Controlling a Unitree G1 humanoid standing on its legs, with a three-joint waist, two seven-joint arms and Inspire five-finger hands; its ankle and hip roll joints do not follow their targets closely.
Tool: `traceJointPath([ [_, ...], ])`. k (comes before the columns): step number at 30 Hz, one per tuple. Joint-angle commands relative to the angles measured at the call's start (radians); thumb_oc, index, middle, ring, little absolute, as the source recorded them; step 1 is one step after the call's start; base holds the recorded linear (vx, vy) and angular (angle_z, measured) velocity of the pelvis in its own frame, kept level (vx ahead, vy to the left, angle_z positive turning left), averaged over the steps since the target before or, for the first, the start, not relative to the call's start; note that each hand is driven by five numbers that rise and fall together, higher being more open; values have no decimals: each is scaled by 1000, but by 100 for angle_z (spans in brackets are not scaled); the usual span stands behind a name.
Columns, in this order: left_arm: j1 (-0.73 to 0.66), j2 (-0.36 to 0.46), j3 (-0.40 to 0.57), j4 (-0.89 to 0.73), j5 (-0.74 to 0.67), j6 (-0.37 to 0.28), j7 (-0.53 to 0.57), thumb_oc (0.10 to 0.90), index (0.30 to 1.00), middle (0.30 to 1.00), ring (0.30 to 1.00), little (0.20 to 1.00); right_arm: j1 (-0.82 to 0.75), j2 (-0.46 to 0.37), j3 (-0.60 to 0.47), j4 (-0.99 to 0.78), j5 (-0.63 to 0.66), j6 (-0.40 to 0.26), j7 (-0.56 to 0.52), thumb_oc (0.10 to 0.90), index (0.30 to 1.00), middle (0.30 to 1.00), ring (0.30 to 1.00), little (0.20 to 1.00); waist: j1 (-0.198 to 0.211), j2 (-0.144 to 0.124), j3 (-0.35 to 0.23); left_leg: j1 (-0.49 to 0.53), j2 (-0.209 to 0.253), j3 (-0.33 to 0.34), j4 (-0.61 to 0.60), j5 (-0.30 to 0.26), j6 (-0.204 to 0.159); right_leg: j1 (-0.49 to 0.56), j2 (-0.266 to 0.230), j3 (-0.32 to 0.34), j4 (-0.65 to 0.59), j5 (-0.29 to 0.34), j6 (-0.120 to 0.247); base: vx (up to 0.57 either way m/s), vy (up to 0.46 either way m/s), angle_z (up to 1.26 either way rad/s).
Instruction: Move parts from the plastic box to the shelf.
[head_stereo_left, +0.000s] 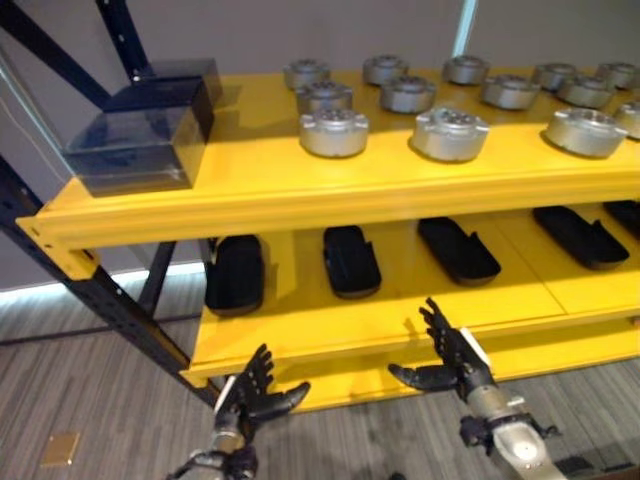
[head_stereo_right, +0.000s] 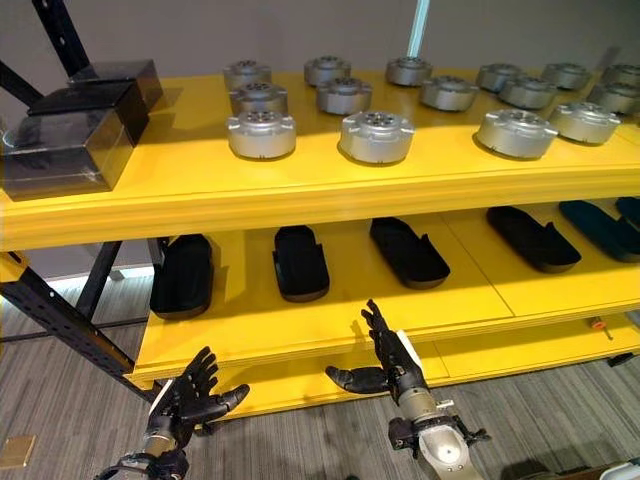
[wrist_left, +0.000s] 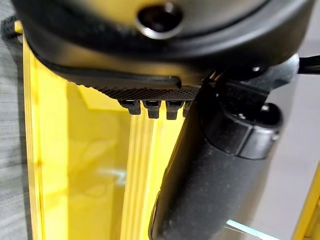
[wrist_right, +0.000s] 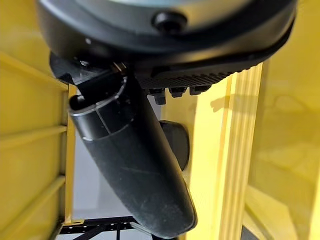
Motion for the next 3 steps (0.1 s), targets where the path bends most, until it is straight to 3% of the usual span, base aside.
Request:
traceJointPath([
  [1,-60,25,21,-29,-28,-76,-35,900,1000,1000,1000,1000,-97,-16,-2,-72,56,-79,18,900,1000,1000,1000,1000,0,-25,-24,-31,17,9,-4,43,-7,-18,-49,47,27,-11,52,7,13,-16],
  [3,-59,27,23,-31,-22,-77,-34,900,1000,1000,1000,1000,-99,-16,2,-75,62,-76,23,900,1000,1000,1000,1000,0,-28,-24,-28,14,11,-4,41,-5,-16,-53,50,28,-9,54,12,18,-12],
])
